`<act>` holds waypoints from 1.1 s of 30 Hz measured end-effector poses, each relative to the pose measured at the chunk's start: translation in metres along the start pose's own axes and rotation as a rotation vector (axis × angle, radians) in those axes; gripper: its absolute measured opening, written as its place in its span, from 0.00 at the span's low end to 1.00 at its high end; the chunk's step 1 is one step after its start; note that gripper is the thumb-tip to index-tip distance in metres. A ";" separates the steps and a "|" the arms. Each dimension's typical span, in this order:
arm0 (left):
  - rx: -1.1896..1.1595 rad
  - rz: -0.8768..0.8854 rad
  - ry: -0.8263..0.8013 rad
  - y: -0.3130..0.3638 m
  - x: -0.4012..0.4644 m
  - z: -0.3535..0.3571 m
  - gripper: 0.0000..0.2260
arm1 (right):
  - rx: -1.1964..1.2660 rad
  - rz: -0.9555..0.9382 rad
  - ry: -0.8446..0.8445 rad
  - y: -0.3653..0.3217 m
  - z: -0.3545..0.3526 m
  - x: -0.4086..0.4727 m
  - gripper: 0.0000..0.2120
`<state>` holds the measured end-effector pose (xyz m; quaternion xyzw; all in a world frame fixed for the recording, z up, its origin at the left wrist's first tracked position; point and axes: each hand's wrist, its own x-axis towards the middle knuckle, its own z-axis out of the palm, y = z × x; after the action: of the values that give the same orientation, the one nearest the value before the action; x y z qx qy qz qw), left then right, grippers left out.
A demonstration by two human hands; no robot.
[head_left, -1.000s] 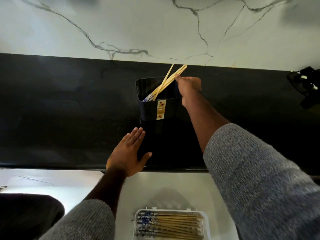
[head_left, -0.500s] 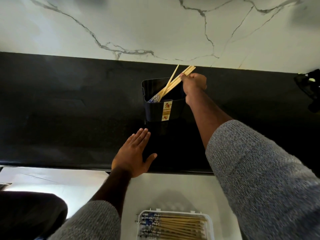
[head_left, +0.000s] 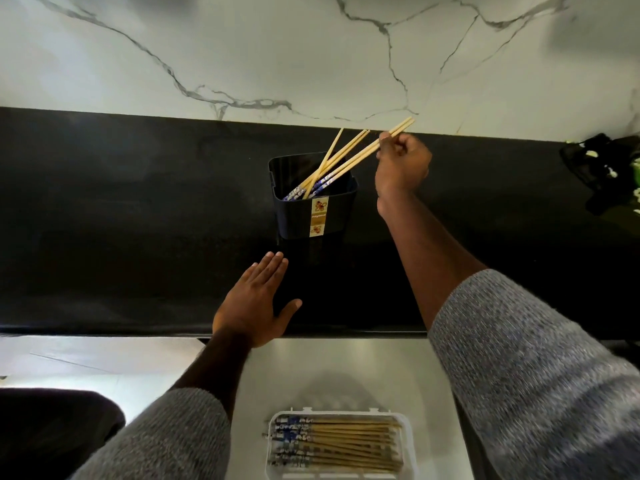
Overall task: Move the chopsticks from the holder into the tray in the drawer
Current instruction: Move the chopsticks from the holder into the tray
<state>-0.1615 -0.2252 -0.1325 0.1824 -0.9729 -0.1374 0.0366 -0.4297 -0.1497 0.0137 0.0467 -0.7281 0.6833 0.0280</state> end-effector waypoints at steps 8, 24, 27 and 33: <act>-0.003 -0.008 0.009 0.001 0.000 0.001 0.38 | 0.248 0.122 0.139 -0.002 -0.050 -0.017 0.07; -0.002 -0.009 0.036 0.008 -0.003 -0.004 0.37 | 0.494 0.564 0.104 0.090 -0.180 -0.172 0.04; 0.005 -0.013 0.055 0.010 -0.004 -0.005 0.35 | 0.411 0.644 0.178 0.122 -0.204 -0.217 0.08; 0.005 -0.007 0.056 0.010 -0.005 -0.006 0.34 | 0.141 0.788 0.333 0.175 -0.224 -0.289 0.13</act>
<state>-0.1596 -0.2162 -0.1245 0.1897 -0.9712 -0.1299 0.0630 -0.1660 0.0932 -0.1756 -0.3438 -0.6273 0.6882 -0.1212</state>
